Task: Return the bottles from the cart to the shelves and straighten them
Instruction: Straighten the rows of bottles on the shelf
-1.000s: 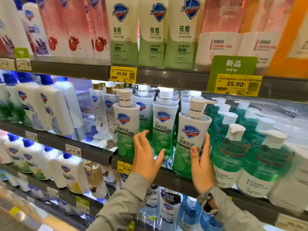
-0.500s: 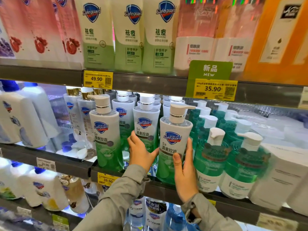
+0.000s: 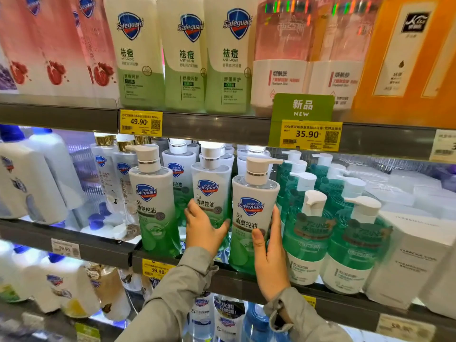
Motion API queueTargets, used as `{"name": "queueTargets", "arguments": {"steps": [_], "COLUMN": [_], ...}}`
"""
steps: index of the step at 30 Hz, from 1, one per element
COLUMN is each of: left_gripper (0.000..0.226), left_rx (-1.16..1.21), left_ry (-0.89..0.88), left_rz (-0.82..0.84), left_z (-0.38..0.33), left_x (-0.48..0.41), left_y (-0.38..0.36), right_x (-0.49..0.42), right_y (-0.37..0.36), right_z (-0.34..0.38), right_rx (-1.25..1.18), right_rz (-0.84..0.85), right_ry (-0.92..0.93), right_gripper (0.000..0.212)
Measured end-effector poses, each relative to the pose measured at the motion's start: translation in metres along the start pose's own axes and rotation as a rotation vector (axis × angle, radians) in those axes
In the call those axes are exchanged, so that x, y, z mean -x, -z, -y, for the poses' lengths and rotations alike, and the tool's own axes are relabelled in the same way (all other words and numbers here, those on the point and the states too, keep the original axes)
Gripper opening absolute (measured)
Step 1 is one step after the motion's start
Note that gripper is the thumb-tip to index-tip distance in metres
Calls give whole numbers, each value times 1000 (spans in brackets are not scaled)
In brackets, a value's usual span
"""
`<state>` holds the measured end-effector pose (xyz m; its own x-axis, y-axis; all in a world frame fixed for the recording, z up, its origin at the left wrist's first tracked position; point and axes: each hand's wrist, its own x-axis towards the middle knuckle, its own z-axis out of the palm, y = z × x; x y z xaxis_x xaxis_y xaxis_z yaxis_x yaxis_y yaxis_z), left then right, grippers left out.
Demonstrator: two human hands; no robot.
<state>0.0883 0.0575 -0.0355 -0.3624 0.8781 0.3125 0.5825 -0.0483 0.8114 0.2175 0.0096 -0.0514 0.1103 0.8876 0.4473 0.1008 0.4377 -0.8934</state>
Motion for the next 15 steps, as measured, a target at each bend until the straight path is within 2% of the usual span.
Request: {"name": "queueTargets", "arguments": {"steps": [6,9,15], "left_gripper": [93,94,95], "left_rx": [-12,-35,-50], "left_ry": [-22,-19,-11], "left_rz": [-6,-9,-4], "left_z": [2,3,2], "left_x": [12,19,29], "left_y": [8,14,23], "right_x": [1,2,3], "right_y": [1,0,2], "right_z": [0,3,6], "right_rx": [38,56,110], "right_rz": [1,7,21], "right_ry": [-18,-15,4], "right_gripper": [75,57,62]}}
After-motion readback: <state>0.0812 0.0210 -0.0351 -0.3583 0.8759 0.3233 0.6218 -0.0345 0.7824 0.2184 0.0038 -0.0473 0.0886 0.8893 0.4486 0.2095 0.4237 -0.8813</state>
